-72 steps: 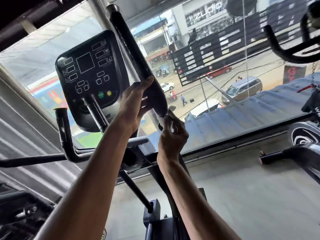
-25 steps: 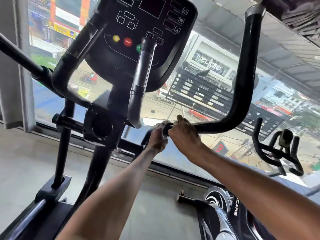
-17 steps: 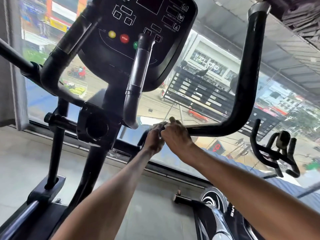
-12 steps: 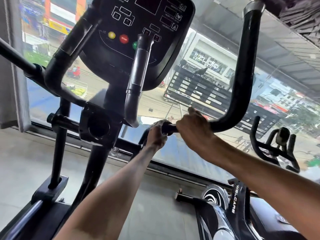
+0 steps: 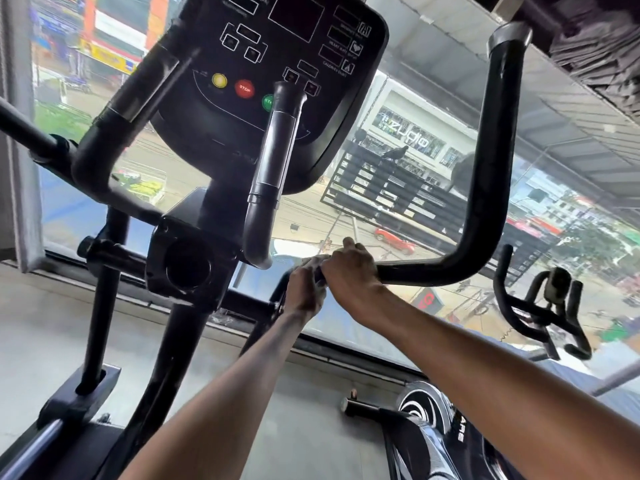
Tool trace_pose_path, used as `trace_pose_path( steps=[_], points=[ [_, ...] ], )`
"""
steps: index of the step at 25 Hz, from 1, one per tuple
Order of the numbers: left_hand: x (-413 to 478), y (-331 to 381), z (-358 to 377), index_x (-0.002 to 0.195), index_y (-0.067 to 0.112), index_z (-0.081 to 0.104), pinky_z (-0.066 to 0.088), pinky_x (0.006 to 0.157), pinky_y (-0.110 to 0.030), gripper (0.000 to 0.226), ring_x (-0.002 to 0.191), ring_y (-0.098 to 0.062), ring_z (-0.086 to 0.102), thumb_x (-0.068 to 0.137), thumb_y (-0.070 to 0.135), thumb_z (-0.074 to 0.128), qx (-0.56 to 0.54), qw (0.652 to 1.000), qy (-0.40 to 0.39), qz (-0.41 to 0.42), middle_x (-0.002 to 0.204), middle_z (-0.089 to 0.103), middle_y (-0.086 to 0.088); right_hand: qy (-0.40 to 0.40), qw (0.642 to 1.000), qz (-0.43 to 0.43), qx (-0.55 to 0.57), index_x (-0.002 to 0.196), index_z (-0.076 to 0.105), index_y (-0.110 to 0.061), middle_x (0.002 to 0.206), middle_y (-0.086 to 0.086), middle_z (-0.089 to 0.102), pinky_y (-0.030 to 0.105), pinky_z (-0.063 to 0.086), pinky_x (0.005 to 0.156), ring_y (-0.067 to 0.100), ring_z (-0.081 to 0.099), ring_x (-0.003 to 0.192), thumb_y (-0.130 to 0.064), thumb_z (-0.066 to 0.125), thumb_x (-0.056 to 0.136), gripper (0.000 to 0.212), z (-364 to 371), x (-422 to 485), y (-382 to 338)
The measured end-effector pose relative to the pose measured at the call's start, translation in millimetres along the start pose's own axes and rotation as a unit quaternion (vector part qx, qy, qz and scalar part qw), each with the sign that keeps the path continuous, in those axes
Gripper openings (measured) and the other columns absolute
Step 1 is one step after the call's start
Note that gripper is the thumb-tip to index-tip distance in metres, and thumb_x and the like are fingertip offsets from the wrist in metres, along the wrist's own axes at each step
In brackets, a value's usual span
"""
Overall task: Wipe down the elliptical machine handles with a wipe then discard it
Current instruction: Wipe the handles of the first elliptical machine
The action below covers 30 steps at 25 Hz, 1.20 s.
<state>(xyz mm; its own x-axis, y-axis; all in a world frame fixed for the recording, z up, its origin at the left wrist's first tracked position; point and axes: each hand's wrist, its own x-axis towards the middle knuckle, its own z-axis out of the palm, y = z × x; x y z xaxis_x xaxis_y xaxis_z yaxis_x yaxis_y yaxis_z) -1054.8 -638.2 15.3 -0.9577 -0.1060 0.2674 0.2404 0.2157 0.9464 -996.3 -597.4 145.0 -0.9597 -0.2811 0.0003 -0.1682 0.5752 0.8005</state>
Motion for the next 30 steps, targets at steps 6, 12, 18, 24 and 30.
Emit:
trace_pose_path(
  steps=[6, 12, 18, 24, 30],
  points=[
    [-1, 13, 2, 0.129, 0.01, 0.064, 0.049, 0.104, -0.037, 0.047, 0.116, -0.028, 0.062, 0.087, -0.009, 0.056, 0.053, 0.999, 0.005, 0.0, 0.125, 0.07, -0.009, 0.037, 0.999, -0.031, -0.016, 0.108, 0.068, -0.016, 0.11, 0.003, 0.069, 0.034, 0.051, 0.091, 0.028, 0.053, 0.118, -0.012, 0.063, 0.093, 0.016, -5, -9, 23],
    [-14, 56, 0, 0.129, 0.017, 0.063, 0.052, 0.093, -0.037, 0.065, 0.113, -0.032, 0.065, 0.074, -0.015, 0.049, 0.032, 0.997, -0.061, 0.043, 0.116, 0.074, -0.012, 0.054, 0.998, -0.03, -0.014, 0.107, 0.069, -0.017, 0.11, 0.003, 0.067, 0.031, 0.045, 0.077, 0.029, 0.057, 0.116, -0.007, 0.059, 0.092, 0.02, -50, -68, 64],
    [-31, 83, -7, 0.118, 0.019, 0.067, 0.05, 0.091, -0.034, 0.058, 0.112, -0.03, 0.064, 0.073, -0.014, 0.05, 0.036, 0.994, -0.08, 0.066, 0.113, 0.074, -0.008, 0.089, 0.992, -0.06, -0.058, 0.096, 0.069, -0.014, 0.102, 0.006, 0.07, 0.034, 0.047, 0.081, 0.031, 0.057, 0.115, -0.001, 0.052, 0.092, 0.022, -87, -122, 111],
    [-47, 110, -19, 0.125, 0.017, 0.065, 0.048, 0.087, -0.03, 0.062, 0.113, -0.029, 0.063, 0.073, -0.013, 0.049, 0.038, 0.992, -0.099, 0.066, 0.119, 0.073, -0.009, 0.1, 0.988, -0.089, -0.07, 0.092, 0.067, -0.017, 0.101, 0.005, 0.071, 0.037, 0.047, 0.088, 0.03, 0.055, 0.114, 0.0, 0.053, 0.092, 0.022, -78, -123, 110],
    [-60, 125, -29, 0.134, 0.015, 0.062, 0.045, 0.093, -0.025, 0.066, 0.122, -0.026, 0.06, 0.076, -0.013, 0.046, 0.041, 0.992, -0.109, 0.057, 0.131, 0.068, -0.006, 0.26, 0.959, -0.115, -0.003, 0.088, 0.066, -0.014, 0.093, 0.002, 0.069, 0.039, 0.052, 0.085, 0.029, 0.059, 0.1, 0.001, 0.034, 0.086, 0.036, -60, -144, 133]
  ],
)
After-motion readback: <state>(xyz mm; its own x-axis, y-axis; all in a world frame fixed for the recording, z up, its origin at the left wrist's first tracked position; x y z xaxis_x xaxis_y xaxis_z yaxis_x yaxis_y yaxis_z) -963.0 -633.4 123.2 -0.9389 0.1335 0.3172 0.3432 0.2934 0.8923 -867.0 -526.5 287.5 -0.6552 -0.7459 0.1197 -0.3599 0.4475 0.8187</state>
